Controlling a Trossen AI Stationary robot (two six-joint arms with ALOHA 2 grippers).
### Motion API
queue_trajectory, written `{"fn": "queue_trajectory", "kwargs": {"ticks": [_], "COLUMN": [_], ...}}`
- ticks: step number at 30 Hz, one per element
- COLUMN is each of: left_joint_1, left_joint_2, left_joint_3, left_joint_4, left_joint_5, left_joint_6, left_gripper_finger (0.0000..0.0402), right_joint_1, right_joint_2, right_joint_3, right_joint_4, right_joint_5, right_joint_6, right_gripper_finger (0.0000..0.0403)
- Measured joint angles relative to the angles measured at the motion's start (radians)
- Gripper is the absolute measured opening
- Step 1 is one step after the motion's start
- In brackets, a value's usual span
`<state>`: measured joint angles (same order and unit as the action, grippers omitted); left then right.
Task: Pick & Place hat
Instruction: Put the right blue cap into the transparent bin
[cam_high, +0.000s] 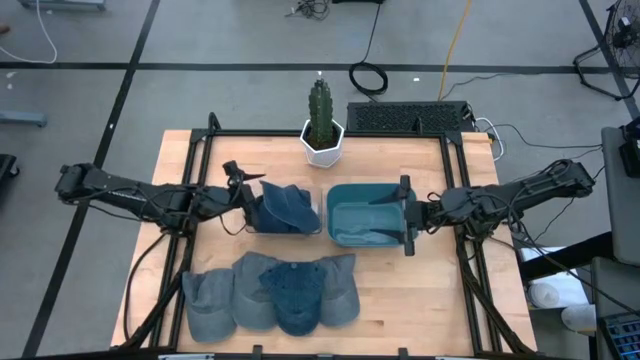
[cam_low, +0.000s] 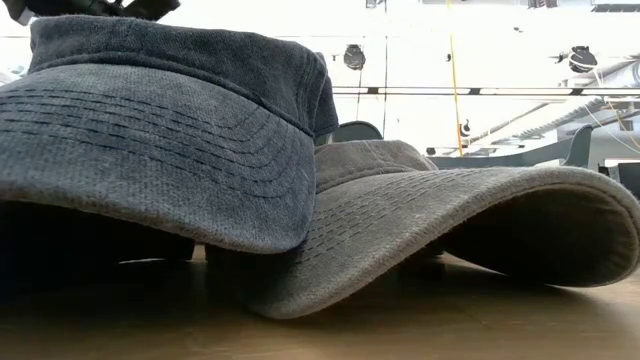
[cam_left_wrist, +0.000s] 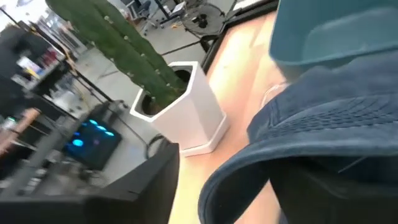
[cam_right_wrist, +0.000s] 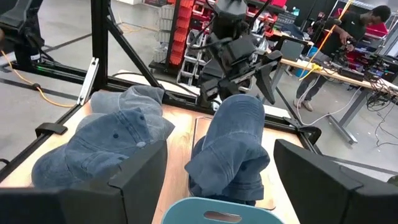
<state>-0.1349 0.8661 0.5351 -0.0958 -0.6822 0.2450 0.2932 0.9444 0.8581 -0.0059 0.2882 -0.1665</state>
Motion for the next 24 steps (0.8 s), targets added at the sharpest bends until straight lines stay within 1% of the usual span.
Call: {"fn": "queue_trajectory", "kwargs": {"ticks": [2, 6, 11, 14, 18, 21, 24], "left_joint_1": [-0.017, -0.059, -0.112, -0.137, -0.169, -0.186, -0.200], "left_joint_2": [0.000, -0.001, -0.002, -0.002, -0.002, -0.002, -0.002], "left_joint_3": [0.015, 0.060, 0.140, 0.186, 0.234, 0.264, 0.288], "left_joint_4": [-0.006, -0.007, -0.005, -0.006, -0.006, 0.002, 0.028], "left_joint_5": [0.006, 0.004, 0.000, -0.004, -0.046, -0.082, -0.122], "left_joint_6": [-0.039, -0.046, -0.028, -0.007, -0.011, -0.012, -0.013], "left_gripper_finger": [0.0265, 0.0296, 0.0317, 0.0317, 0.0307, 0.0296, 0.0285], "right_joint_1": [0.000, 0.000, 0.000, 0.000, -0.001, -0.025, -0.085], "right_joint_2": [0.002, 0.001, 0.001, 0.001, 0.001, 0.001, 0.024], "right_joint_3": [-0.001, -0.001, 0.000, -0.001, -0.010, -0.063, -0.126], "right_joint_4": [-0.003, 0.000, 0.000, -0.001, 0.006, 0.081, 0.206], "right_joint_5": [0.000, 0.001, 0.002, 0.002, 0.002, 0.002, 0.000], "right_joint_6": [-0.001, -0.002, -0.002, -0.002, -0.002, -0.010, 0.011], "right_gripper_finger": [0.0281, 0.0281, 0.0281, 0.0281, 0.0281, 0.0281, 0.0281]}}
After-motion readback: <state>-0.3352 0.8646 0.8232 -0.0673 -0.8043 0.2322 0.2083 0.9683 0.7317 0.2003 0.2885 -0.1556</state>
